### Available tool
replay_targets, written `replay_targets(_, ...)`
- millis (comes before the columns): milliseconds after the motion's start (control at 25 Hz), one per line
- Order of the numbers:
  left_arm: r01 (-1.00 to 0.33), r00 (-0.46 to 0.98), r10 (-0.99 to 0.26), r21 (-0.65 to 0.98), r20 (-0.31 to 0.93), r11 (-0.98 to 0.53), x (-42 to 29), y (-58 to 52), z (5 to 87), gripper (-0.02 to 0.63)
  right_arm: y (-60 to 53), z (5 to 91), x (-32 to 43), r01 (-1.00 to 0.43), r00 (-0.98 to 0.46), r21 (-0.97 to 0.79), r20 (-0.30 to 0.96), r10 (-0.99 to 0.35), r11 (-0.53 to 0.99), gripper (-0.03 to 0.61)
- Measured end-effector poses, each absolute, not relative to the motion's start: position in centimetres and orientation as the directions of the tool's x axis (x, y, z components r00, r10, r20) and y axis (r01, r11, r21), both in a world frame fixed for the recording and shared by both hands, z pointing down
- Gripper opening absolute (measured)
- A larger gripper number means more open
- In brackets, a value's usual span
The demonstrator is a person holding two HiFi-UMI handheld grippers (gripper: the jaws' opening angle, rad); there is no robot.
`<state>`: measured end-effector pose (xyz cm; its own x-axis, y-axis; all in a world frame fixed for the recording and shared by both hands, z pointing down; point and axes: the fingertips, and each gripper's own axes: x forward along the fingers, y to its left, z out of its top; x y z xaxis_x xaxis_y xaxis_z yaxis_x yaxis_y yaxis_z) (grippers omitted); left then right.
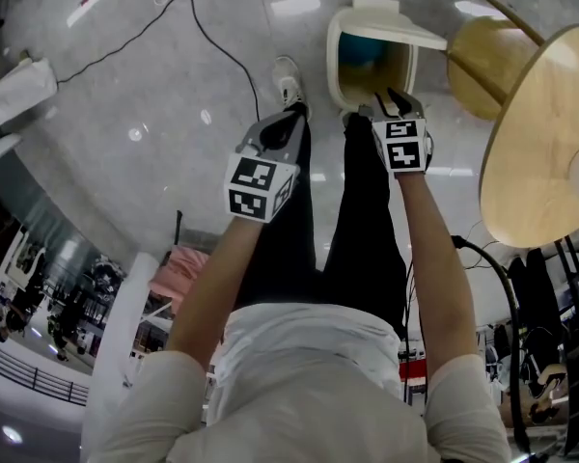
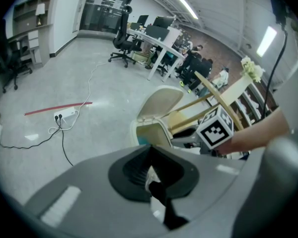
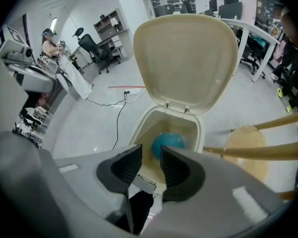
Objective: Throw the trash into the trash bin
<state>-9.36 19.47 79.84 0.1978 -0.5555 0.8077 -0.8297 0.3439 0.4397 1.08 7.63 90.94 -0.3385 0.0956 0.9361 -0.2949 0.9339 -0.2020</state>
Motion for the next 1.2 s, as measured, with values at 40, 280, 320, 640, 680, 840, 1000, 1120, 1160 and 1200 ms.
replay_targets(40, -0.830, 0.196, -0.558, 0.440, 0.806, 0.343, -9.4, 19.4, 79.6, 0.005, 7.6, 90.6, 1.0, -0.293, -0.342, -0.201, 0.935, 0.093, 0.935, 0.121)
replay_targets(280, -0.842, 0.185, -0.580, 0.432, 0.793, 0.322, -9.4, 18.4, 76.5, 0.005, 6.9, 87.0, 0.7, -0.307, -0.375, -0.194, 0.925, 0.069, 0.932, 0.120)
replay_targets(320, -0.843, 0.182, -0.587, 0.432, 0.789, 0.320, -9.4, 18.3, 75.9, 0.005, 6.7, 86.2, 0.7, -0.315, -0.381, -0.193, 0.922, 0.062, 0.929, 0.120)
replay_targets(640, -0.857, 0.174, -0.611, 0.425, 0.772, 0.292, -8.7, 17.0, 72.9, 0.005, 5.6, 81.2, 1.0, -0.352, -0.440, -0.192, 0.898, 0.019, 0.916, 0.071)
replay_targets(680, -0.859, 0.174, -0.613, 0.423, 0.771, 0.288, -8.5, 16.9, 72.5, 0.005, 5.6, 80.7, 1.2, -0.354, -0.444, -0.191, 0.896, 0.016, 0.915, 0.069)
replay_targets(840, -0.871, 0.176, -0.613, 0.412, 0.770, 0.267, -7.9, 17.0, 71.0, 0.005, 5.6, 78.6, 1.9, -0.374, -0.459, -0.196, 0.888, 0.002, 0.906, 0.058)
replay_targets(1000, -0.876, 0.193, -0.601, 0.412, 0.775, 0.250, -7.0, 17.3, 69.2, 0.004, 6.1, 76.0, 2.8, -0.374, -0.468, -0.200, 0.884, 0.002, 0.906, 0.041)
replay_targets(1120, -0.879, 0.203, -0.599, 0.414, 0.774, 0.238, -6.5, 17.3, 67.7, 0.005, 6.6, 73.9, 3.2, -0.376, -0.476, -0.209, 0.879, 0.005, 0.903, 0.028)
replay_targets(1160, -0.881, 0.205, -0.600, 0.413, 0.773, 0.232, -6.5, 17.2, 67.2, 0.004, 6.6, 73.3, 3.2, -0.378, -0.481, -0.209, 0.877, 0.001, 0.902, 0.026)
replay_targets(1200, -0.884, 0.205, -0.602, 0.411, 0.771, 0.225, -6.6, 17.1, 66.8, 0.005, 6.6, 72.8, 3.2, -0.380, -0.487, -0.207, 0.874, -0.005, 0.902, 0.023)
